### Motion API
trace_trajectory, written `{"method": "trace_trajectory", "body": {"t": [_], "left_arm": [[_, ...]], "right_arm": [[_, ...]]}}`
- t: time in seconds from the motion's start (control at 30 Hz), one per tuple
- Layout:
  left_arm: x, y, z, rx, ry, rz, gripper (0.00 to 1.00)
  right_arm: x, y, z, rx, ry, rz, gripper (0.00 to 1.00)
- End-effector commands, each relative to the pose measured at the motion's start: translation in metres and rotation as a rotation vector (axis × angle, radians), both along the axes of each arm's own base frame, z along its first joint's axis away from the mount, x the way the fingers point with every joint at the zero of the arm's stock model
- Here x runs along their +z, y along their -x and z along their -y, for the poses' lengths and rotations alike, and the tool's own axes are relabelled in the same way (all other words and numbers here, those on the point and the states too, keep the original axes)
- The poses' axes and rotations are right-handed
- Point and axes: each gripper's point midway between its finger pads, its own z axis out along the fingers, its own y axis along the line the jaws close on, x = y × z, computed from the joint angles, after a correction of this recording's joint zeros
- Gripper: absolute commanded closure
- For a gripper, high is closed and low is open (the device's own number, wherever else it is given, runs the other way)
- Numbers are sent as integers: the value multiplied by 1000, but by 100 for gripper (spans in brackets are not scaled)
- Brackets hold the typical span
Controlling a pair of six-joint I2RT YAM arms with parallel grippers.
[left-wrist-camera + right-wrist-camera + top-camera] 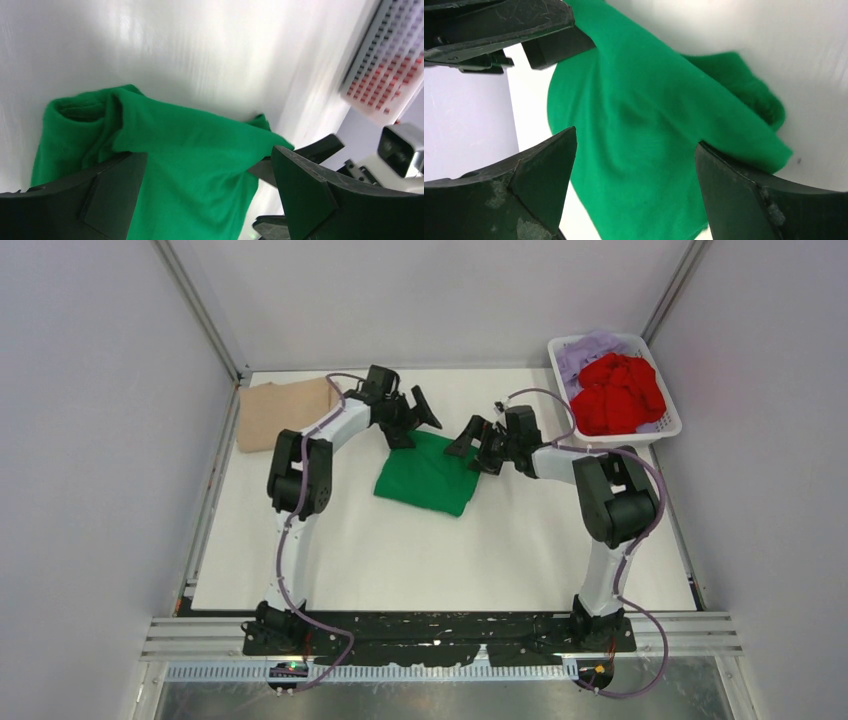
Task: Fold and stack the t-shirts
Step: Put the neatly folded tshirt into the corner of the board with the left arm
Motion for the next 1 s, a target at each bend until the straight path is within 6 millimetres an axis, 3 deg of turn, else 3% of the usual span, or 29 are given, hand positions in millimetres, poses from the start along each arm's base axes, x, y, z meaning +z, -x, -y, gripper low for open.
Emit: {"method": "trace_trajectory", "body": {"t": [0.0, 0.17, 0.3, 0.33, 0.47, 0.53, 0.67, 0.73, 0.77, 0.8, 0.83, 0.87, 0.97], "left_arm": [[-5, -26, 5, 144, 43, -88, 0], [-9, -8, 6, 123, 63, -148, 0], [-1, 31, -10, 101, -11, -123, 1], [-6, 48, -17, 94, -42, -131, 0], [20, 91, -21, 20, -67, -54, 0], [32, 107, -19, -17, -83, -13, 0], [54, 120, -25, -20, -84, 57, 0], [61, 125, -30, -10, -89, 86, 0], [60, 128, -33, -4, -93, 89, 1], [62, 131, -35, -1, -93, 96, 0], [61, 134, -37, -1, -95, 95, 0], [57, 138, -40, -2, -104, 89, 1], [44, 143, -48, -4, -140, 77, 1]], "right_arm": [[5, -43, -5, -62, -17, 59, 4], [-22, -34, 0, -35, 36, -20, 5], [-19, -20, 15, -13, 120, -15, 5], [-19, -15, 18, 5, 147, -5, 5], [1, 5, 29, 41, 199, 25, 4], [29, 5, 31, 40, 201, 89, 5], [78, 15, 21, 79, 138, 207, 5], [93, 30, 12, 120, 80, 234, 5], [91, 43, 5, 154, 38, 216, 4], [105, 49, -1, 179, -5, 258, 4], [96, 60, -7, 198, -25, 228, 4], [100, 65, -12, 220, -50, 243, 5], [77, 83, -20, 248, -64, 182, 5]]}}
